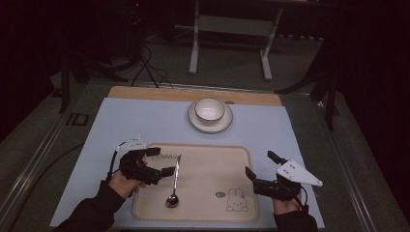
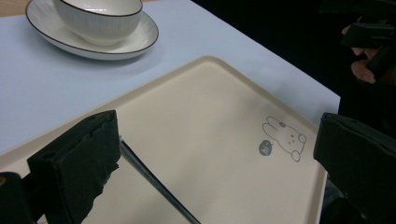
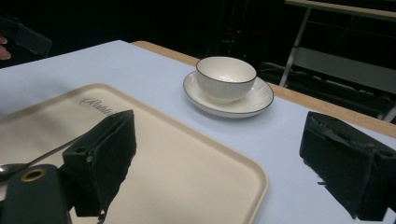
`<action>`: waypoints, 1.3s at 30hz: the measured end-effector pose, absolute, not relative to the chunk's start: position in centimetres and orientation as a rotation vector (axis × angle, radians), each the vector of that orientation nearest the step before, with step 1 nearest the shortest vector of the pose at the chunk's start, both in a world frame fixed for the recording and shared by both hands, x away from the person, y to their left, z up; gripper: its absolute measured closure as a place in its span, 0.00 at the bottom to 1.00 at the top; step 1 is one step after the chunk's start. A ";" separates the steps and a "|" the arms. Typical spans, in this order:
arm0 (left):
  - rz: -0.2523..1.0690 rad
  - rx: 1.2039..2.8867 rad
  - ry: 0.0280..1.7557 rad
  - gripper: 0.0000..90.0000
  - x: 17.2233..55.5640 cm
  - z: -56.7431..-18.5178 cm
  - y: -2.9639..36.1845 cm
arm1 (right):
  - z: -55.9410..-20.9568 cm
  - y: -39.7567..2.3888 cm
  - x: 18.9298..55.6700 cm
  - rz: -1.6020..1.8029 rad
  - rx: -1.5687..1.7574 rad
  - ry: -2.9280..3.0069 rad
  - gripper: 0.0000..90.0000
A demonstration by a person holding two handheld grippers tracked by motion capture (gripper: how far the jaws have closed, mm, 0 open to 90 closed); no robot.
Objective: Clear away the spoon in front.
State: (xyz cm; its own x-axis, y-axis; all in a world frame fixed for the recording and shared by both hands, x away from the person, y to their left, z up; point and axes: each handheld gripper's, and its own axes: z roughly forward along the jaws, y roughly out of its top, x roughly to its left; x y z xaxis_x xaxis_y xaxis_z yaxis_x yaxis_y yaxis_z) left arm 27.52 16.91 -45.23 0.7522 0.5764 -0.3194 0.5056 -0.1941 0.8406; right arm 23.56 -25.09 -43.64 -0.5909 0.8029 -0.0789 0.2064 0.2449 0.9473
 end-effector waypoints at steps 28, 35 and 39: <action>0.219 1.781 0.822 0.01 24.1 -47.3 20.9 | -44.0 -24.6 23.6 1.352 0.919 1.970 0.12; 0.249 1.753 0.811 0.01 23.9 -48.0 21.1 | -44.1 -24.8 23.6 1.344 0.918 1.969 0.12; 0.251 1.762 0.813 0.01 23.9 -48.4 21.0 | -44.2 -24.9 23.6 1.347 0.925 1.969 0.12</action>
